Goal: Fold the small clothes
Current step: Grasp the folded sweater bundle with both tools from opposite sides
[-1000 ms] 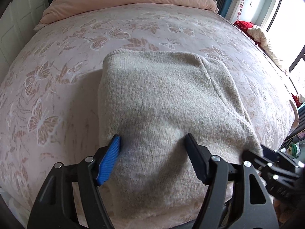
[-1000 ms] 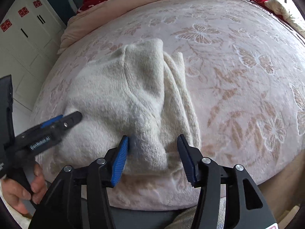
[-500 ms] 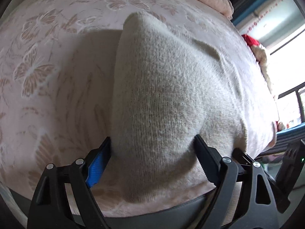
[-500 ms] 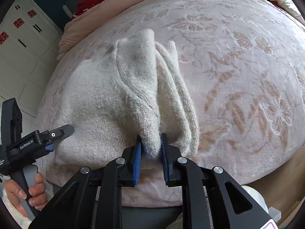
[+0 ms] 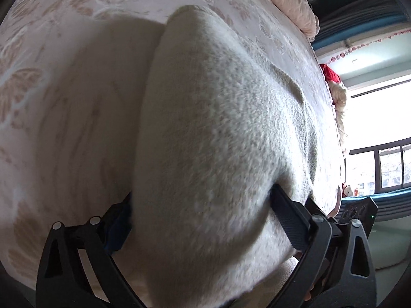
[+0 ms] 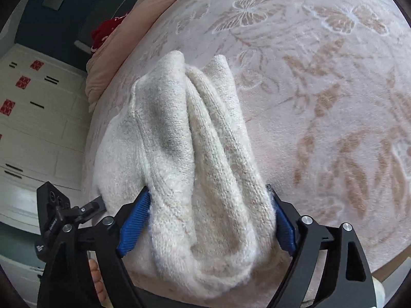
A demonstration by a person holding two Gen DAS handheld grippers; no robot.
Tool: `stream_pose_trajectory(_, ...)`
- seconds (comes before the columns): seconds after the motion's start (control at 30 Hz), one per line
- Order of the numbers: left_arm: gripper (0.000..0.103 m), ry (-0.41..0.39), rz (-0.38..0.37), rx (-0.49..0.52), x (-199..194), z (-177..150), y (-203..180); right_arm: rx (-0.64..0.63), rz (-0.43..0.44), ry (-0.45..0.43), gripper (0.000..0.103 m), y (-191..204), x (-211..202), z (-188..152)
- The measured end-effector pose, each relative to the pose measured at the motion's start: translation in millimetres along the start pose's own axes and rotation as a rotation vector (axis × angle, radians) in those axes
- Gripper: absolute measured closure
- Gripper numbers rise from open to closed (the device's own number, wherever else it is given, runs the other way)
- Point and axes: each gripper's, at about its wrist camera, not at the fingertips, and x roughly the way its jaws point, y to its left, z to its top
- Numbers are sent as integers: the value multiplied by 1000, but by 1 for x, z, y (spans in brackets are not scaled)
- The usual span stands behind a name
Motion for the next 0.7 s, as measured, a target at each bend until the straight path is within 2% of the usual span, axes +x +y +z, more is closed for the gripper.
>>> stream_pose_trajectory(0.13,5,5,29,-8,14,8,-9,18,16,-6,15,5,9,4)
stream_pose_trajectory(0.17,5,9,34,-10,14,10,-11,7,7,-6,19,8,10,4)
stream_pose_trajectory(0.2,6,12,39,-8,14,10,-12,-5,0,-2,26,11,11,6)
stream_pose_trajectory(0.23,9,13,46,1,12,10,-16,-4,4,7,45,13,11,5)
stream_pose_trajectory(0.27,17,12,58,16,10,10,-20,9,11,4,54,14,7,4)
stream_pose_trajectory(0.3,26,6,78,41,6,9,-26,10,14,-6,58,15,1,2)
stream_pose_trajectory(0.33,31,-4,94,72,0,7,-33,3,16,-17,62,18,-6,1)
stream_pose_trajectory(0.4,46,-23,118,144,-13,5,-47,-11,25,-47,64,28,-22,-4)
stream_pose_trajectory(0.5,49,-44,134,222,-31,-1,-71,-37,26,-101,65,44,-53,-16)
stream_pose_trajectory(0.7,50,-83,110,361,-80,-32,-121,-82,36,-240,65,70,-142,-35)
